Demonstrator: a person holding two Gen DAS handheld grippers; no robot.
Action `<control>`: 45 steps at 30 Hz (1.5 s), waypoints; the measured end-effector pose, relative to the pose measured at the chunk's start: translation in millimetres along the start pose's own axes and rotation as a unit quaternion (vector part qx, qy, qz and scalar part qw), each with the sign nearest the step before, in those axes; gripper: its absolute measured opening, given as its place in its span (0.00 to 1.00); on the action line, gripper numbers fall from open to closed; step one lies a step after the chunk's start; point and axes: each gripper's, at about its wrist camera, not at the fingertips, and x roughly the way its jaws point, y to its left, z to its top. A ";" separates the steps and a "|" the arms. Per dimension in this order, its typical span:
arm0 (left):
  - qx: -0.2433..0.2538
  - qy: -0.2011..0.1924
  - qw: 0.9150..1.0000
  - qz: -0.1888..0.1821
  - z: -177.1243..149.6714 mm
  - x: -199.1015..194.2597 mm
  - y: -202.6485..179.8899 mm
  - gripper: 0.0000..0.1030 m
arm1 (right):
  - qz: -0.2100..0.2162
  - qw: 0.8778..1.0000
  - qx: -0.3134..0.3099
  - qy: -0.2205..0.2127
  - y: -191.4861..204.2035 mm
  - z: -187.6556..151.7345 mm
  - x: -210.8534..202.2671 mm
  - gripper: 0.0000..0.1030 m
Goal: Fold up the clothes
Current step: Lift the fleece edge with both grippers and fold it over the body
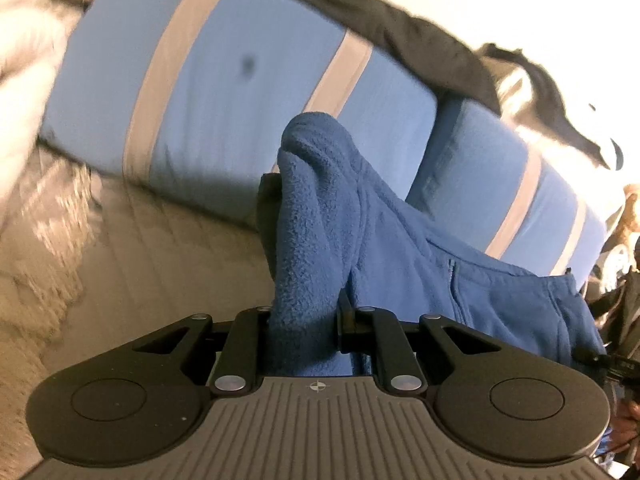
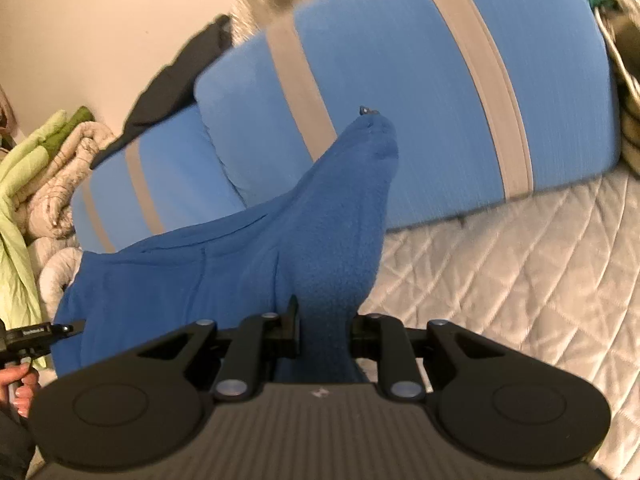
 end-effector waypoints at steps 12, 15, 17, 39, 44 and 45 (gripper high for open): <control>0.011 -0.058 0.998 0.023 42.3 -66.9 0.1 0.16 | 0.019 0.998 -0.052 -0.035 82.6 29.9 -37.1 0.19; 0.010 -0.067 0.997 0.029 44.5 -78.8 8.4 0.16 | 0.026 0.997 -0.060 -0.039 100.8 31.9 -39.3 0.19; 0.011 -0.070 0.997 0.036 43.3 -84.4 16.1 0.16 | 0.030 0.997 -0.064 -0.038 109.0 31.3 -38.6 0.19; 0.022 -0.070 0.990 0.122 45.8 -104.0 104.8 0.16 | 0.046 0.994 -0.096 0.007 191.2 -9.6 49.2 0.19; 0.087 -0.075 0.976 0.186 47.4 -93.9 114.0 0.24 | 0.043 0.992 -0.112 0.026 219.7 -20.9 64.8 0.19; 0.105 -0.078 0.970 0.206 45.1 -85.7 116.4 0.31 | 0.039 0.993 -0.109 0.031 225.2 -24.6 68.1 0.19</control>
